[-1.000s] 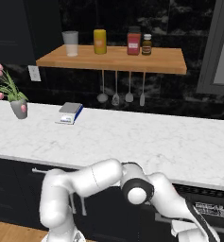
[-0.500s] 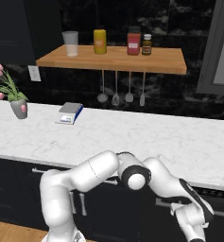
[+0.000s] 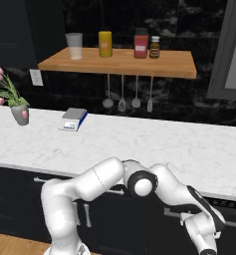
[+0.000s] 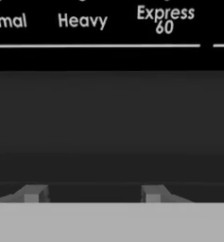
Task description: Pick up the cup and bowl from the counter, place them in the dishwasher, and close the dishwasher door.
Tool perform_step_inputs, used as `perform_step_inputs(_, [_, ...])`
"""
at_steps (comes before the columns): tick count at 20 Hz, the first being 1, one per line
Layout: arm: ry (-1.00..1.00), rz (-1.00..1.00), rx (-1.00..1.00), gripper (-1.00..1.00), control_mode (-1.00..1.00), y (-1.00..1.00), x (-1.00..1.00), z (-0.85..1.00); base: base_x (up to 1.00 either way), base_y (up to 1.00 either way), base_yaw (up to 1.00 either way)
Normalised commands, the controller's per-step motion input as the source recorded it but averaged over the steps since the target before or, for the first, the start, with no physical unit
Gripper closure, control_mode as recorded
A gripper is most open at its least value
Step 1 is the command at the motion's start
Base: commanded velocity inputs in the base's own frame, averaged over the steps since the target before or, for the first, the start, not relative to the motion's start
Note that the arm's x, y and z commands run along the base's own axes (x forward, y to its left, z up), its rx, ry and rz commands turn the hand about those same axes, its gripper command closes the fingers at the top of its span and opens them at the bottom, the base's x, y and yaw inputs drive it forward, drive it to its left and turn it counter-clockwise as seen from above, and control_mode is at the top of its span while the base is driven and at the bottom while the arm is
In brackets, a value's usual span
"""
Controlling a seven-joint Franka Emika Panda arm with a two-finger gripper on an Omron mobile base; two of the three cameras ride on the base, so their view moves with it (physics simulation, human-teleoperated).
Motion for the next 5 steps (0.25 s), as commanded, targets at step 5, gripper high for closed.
perform_step_inputs(5, [0.0, 0.0, 0.0, -1.0, -1.0, 0.0, 0.83, -0.11, 0.0, 0.0, 0.0])
